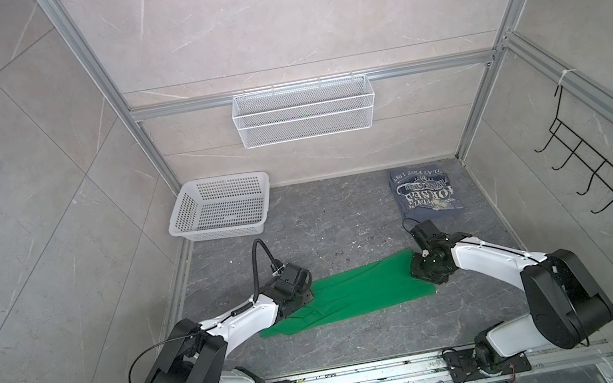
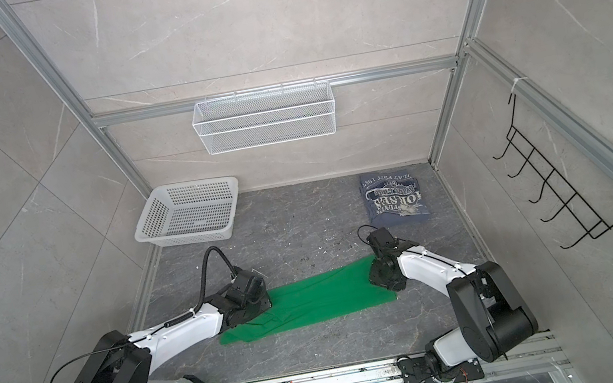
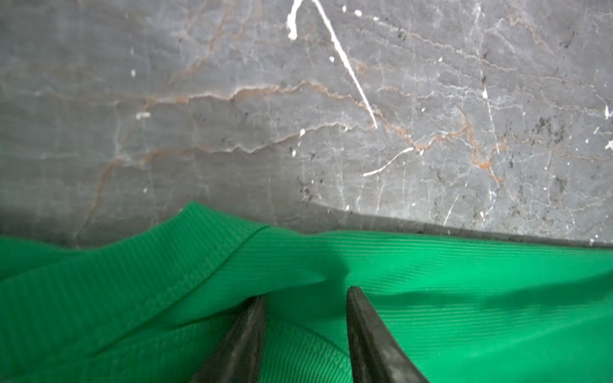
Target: Fold and stack the tank tops
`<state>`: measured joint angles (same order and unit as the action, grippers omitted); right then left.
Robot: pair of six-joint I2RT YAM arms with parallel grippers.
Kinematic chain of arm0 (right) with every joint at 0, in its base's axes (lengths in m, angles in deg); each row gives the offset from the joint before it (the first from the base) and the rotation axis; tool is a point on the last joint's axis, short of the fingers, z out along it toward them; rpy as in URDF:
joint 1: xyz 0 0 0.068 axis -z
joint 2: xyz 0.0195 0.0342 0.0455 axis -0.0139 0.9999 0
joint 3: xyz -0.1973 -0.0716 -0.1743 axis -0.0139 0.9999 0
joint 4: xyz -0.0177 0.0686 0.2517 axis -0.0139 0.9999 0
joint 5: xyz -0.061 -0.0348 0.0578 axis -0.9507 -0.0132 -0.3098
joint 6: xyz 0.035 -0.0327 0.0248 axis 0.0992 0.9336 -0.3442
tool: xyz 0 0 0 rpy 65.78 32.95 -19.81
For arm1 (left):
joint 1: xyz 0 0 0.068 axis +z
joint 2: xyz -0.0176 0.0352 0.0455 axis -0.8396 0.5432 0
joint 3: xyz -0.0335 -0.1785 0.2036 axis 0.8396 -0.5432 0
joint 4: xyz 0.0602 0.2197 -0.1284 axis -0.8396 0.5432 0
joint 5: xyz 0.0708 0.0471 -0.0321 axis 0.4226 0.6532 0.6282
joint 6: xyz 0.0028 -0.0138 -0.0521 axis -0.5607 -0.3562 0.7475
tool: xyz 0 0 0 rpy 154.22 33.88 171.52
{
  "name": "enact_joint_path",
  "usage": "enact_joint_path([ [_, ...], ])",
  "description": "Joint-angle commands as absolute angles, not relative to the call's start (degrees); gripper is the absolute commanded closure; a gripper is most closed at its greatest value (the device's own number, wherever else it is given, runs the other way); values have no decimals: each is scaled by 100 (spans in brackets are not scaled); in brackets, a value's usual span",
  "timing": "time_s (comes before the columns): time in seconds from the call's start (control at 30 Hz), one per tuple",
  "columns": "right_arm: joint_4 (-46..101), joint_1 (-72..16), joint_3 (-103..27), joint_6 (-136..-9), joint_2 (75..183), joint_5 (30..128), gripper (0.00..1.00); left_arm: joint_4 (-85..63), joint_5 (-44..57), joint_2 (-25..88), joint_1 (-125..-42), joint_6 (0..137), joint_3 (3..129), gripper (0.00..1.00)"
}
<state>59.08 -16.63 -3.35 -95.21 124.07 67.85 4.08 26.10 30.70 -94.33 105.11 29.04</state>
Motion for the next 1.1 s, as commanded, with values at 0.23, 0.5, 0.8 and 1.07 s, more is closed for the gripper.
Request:
enact_joint_path([
  [0.23, 6519, -1615, 255, -10034, 11648, 6655, 55, 267, 2071, 4901, -9414, 9472, 4188, 55],
  [0.5, 6884, -1659, 843, -10537, 10463, 6932, 55, 1047, 1921, 6498, -9393, 8090, 6892, 48],
  [0.8, 7013, -1678, -190, -9001, 10173, 6609, 44, 2664, 2357, 6212, -9573, 7805, 8924, 31],
  [1.07, 6331, -1776, -573, -8837, 11549, 7090, 43, 2495, 2215, 6059, -9349, 9030, 8092, 32],
])
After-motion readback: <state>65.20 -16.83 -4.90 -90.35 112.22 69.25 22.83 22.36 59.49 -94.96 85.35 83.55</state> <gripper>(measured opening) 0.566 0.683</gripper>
